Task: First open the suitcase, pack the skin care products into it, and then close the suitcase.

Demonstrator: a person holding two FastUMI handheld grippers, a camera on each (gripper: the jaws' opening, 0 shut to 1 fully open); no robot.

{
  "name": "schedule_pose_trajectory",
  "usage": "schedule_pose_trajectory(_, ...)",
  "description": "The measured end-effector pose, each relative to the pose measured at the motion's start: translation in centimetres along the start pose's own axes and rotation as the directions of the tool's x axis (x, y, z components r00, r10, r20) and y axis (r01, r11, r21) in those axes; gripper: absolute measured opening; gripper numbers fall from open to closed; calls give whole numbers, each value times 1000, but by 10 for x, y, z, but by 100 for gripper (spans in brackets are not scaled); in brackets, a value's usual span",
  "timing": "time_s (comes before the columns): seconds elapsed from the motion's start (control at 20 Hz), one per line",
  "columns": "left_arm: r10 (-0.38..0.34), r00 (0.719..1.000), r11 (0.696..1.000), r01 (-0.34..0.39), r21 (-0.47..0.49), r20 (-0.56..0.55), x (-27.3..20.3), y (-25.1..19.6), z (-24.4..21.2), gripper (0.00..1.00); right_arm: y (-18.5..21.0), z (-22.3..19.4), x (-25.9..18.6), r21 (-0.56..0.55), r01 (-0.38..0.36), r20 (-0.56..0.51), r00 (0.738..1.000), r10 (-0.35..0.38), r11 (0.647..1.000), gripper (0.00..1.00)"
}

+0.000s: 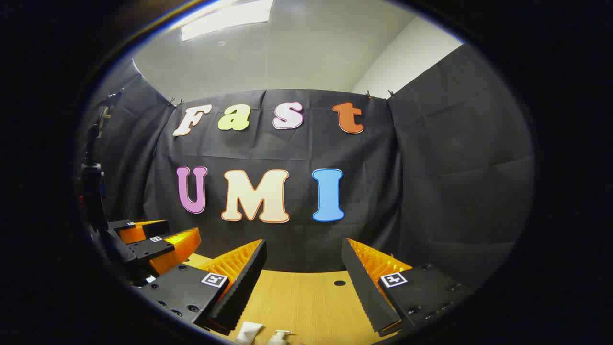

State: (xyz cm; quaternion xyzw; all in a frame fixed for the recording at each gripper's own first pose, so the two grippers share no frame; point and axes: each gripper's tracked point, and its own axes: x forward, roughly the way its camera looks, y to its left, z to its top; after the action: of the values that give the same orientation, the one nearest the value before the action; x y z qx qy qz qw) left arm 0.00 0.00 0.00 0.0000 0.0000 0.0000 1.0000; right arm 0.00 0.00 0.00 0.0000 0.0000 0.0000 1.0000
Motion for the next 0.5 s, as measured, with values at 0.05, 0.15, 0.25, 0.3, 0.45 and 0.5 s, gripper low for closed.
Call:
schedule_pose_trajectory(0.05, 9, 1000, 1000, -9, 14, -8, 0, 2, -1, 95, -1, -1, 0, 9, -4, -1, 1000, 4, 1000, 100)
schedule_pose_trajectory(0.15, 22, 1000, 999, -22, 35, -1, -3, 4, 1, 95, -4, -7, 1, 30, -10, -16, 1000, 11, 1000, 96)
schedule_pose_trajectory(0.25, 33, 999, 999, -33, 33, -3, -6, 6, 0, 93, -9, -12, 3, 51, -10, -37, 999, 12, 999, 99)
schedule_pose_trajectory(0.3, 37, 999, 999, -37, 33, -10, -7, 7, -3, 93, -11, -13, 3, 56, -6, -42, 999, 8, 998, 100)
schedule_pose_trajectory(0.45, 44, 999, 998, -44, 51, -17, -12, 8, -5, 95, -17, -10, 0, 67, 4, -37, 999, -2, 998, 99)
schedule_pose_trajectory(0.5, 47, 999, 997, -46, 54, -16, -13, 9, -6, 95, -17, -9, -1, 63, 5, -35, 999, -3, 998, 99)
